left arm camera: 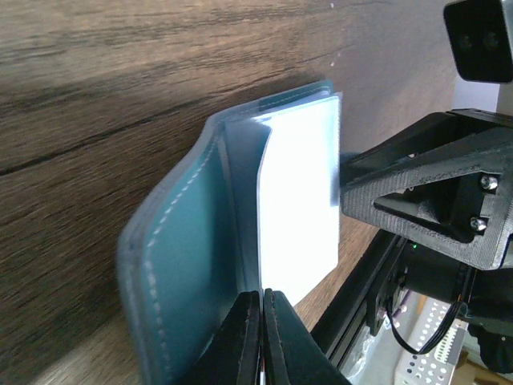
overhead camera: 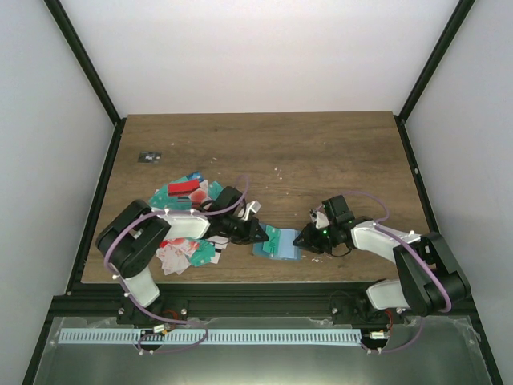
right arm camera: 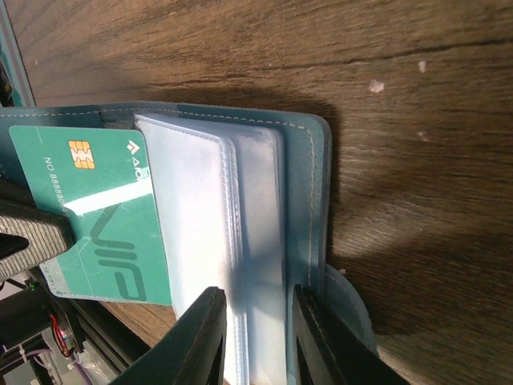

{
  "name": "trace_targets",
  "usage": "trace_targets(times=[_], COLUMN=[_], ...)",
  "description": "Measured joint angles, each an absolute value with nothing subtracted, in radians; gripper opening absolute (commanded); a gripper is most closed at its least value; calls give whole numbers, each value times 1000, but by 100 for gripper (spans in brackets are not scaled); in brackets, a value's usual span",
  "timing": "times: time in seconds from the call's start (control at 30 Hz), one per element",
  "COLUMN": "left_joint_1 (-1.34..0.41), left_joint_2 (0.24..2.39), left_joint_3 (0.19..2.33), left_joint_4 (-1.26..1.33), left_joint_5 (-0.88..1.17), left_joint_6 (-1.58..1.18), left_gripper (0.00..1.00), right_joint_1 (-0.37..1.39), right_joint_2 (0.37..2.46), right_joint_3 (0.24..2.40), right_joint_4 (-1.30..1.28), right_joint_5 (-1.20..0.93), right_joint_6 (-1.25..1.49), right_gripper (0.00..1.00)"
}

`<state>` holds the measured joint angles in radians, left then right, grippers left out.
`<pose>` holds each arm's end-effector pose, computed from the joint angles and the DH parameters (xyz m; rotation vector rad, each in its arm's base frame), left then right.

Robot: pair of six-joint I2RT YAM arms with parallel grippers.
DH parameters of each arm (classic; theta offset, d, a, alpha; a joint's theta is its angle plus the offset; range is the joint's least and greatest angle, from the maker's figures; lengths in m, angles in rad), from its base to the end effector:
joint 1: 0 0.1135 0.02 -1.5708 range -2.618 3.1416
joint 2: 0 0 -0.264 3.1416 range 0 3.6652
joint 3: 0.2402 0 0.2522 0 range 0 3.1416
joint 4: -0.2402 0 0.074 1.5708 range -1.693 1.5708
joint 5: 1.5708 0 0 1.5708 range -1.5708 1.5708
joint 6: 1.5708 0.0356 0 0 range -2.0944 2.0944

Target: Put the credit cards into the card holder

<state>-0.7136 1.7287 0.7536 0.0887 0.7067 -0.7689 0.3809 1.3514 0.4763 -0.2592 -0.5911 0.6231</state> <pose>0.2211 -0.2220 0.1268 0.2857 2.7643 -1.4124 0.1870 0.0963 0.1277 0.1535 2.8557 1.0661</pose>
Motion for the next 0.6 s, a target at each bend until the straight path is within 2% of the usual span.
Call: trace_targets(times=[0.6], left_joint_1=[-698], left_joint_2=[1688], left_joint_3=[724], left_joint_4=[44], left_joint_5=[709], left_joint_6=[-750], left_gripper=[4], right_joint_1=[380], right_joint_2=[1366], right_joint_3=[480], right_joint_4=[-245], right_joint_5=[-603], right_joint_6=[617], right_gripper=[26])
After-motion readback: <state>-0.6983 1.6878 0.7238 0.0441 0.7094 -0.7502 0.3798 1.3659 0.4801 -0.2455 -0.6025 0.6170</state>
